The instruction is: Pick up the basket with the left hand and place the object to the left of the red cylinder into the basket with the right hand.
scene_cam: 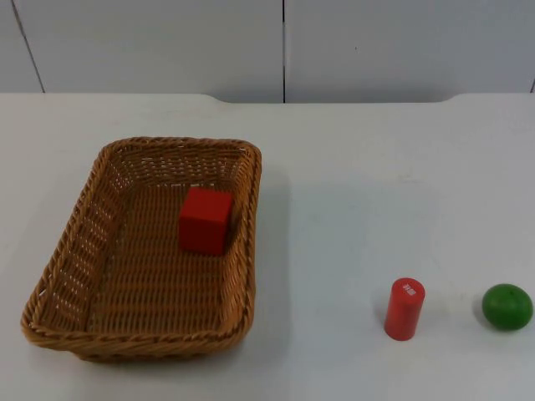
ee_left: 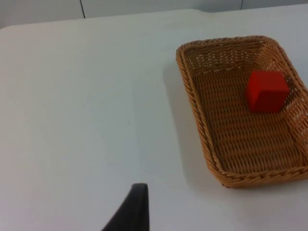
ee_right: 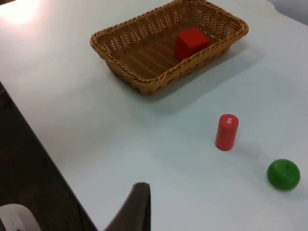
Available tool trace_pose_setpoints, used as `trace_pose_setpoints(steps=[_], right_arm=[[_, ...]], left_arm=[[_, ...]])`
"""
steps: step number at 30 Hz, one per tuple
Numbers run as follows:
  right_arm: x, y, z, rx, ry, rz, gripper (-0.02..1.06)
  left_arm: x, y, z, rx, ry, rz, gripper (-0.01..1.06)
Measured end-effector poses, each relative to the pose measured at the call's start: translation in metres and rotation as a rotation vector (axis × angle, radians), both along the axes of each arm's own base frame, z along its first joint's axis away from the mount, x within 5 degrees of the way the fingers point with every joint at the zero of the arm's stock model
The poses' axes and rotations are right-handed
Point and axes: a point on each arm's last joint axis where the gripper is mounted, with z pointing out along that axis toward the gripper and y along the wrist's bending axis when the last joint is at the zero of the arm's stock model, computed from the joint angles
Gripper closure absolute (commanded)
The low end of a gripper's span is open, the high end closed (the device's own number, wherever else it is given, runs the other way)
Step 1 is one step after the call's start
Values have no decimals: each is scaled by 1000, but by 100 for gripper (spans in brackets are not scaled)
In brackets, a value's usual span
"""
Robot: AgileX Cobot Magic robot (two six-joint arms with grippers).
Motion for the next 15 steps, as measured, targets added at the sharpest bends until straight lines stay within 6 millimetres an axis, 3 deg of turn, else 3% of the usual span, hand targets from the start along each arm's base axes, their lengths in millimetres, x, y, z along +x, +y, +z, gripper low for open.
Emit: trace_pose_setpoints(steps=[3,5,15], right_arm=[[0,0,0,0,0,0,10],[0,0,0,0,0,0,-1],[0,0,0,1,1,-1,-1]], left_arm=[[0,0,0,0,0,0,0],[0,0,0,0,0,0,0],[0,0,0,0,1,0,0]])
